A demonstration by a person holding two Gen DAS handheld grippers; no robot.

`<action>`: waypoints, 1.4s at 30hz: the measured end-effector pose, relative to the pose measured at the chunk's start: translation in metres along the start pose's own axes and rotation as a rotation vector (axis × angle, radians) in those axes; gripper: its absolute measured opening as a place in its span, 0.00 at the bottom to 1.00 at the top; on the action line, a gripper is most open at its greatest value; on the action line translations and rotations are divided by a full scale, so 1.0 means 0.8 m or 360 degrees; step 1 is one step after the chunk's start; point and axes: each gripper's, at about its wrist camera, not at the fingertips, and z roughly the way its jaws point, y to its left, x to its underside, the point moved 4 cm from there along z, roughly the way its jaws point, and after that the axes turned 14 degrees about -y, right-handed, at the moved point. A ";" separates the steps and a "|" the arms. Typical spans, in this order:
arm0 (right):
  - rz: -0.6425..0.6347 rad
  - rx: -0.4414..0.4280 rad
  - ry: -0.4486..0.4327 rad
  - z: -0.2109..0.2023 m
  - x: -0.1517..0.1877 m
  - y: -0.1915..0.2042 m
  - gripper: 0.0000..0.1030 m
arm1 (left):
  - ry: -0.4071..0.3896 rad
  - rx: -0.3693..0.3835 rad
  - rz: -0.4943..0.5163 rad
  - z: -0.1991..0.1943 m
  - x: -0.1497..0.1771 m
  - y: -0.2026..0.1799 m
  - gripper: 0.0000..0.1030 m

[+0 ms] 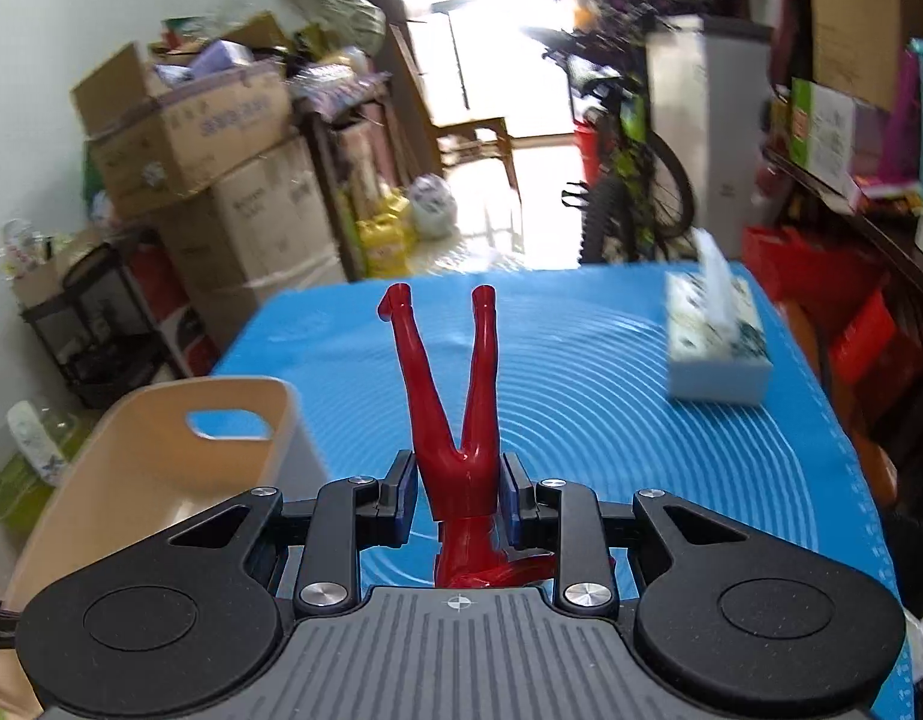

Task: Organize rigid objects
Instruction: 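Carry the red figure into the basket and release it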

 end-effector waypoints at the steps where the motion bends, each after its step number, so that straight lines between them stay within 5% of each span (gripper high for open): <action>1: -0.0002 -0.0028 -0.0008 -0.003 -0.005 0.010 0.36 | 0.0000 0.0000 0.0000 0.000 0.000 0.000 0.11; 8: -0.0045 -0.0244 -0.0005 -0.008 -0.020 0.087 0.36 | 0.0000 0.0000 0.0000 0.000 0.000 0.000 0.11; 19: -0.0073 -0.0474 0.0146 0.010 0.027 0.185 0.36 | 0.0000 0.0001 0.0001 0.001 0.002 -0.001 0.11; 39: -0.0283 -0.0429 0.0545 0.054 0.108 0.224 0.37 | 0.0001 -0.0004 0.0006 0.004 0.003 -0.006 0.11; 42: -0.0284 -0.0448 0.0506 0.048 0.105 0.224 0.54 | 0.0002 -0.0005 0.0006 0.004 0.002 -0.006 0.11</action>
